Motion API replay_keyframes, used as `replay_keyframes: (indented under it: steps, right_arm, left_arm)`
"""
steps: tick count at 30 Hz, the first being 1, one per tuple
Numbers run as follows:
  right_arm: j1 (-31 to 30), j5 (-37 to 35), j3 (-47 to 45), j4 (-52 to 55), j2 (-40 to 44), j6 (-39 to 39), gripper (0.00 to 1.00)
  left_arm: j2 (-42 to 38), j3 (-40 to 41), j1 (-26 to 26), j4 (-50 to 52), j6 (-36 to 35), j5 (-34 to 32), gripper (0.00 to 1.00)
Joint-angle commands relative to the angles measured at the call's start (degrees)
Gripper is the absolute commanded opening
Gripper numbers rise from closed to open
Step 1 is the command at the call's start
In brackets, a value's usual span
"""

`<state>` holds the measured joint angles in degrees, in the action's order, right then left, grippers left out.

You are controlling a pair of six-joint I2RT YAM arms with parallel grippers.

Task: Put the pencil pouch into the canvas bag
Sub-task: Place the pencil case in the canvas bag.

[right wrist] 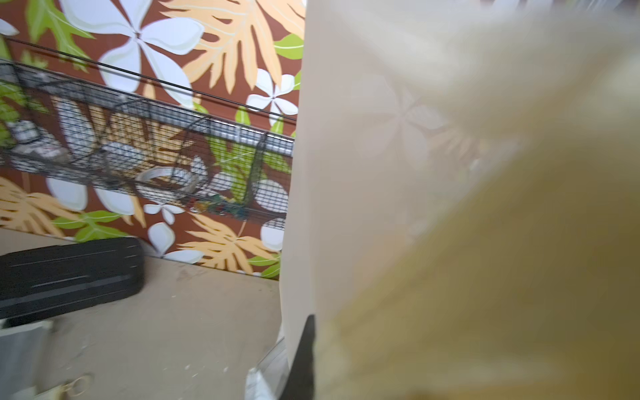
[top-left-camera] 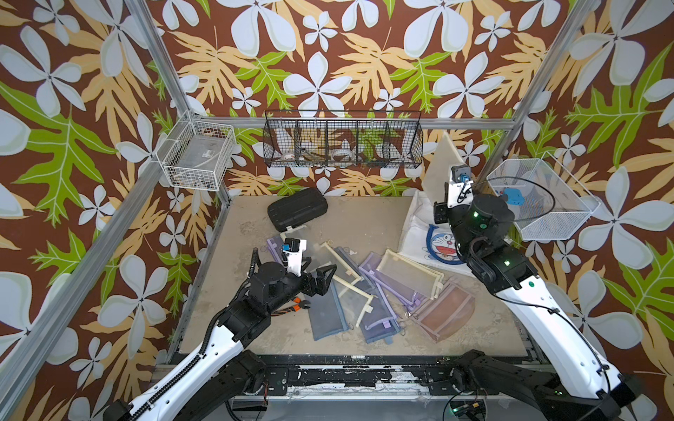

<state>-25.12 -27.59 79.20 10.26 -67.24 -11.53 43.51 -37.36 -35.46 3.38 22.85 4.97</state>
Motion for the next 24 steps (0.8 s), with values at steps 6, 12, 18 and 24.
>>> replay_keyframes:
  steps: [6, 12, 18, 24]
  right_arm:
    - [9.66, -10.7, 3.86, 5.95, -11.5, -6.02, 0.0]
    - [12.84, -13.14, -2.1, 1.82, -15.24, -7.35, 0.0]
    - [13.52, -12.52, -4.49, 2.33, -18.17, -6.1, 0.0]
    - [13.52, -10.64, -4.52, 5.03, -17.11, -3.3, 0.09]
  left_arm:
    - [0.56, -0.25, 0.13, -2.58, -1.76, 4.78, 1.0]
    - [0.99, -0.18, 0.78, -3.61, -1.76, 7.55, 1.0]
    - [0.99, 0.22, 3.37, -4.58, -1.36, 10.35, 1.0]
    - [2.34, 0.6, 4.43, -5.7, -0.45, 12.23, 1.0]
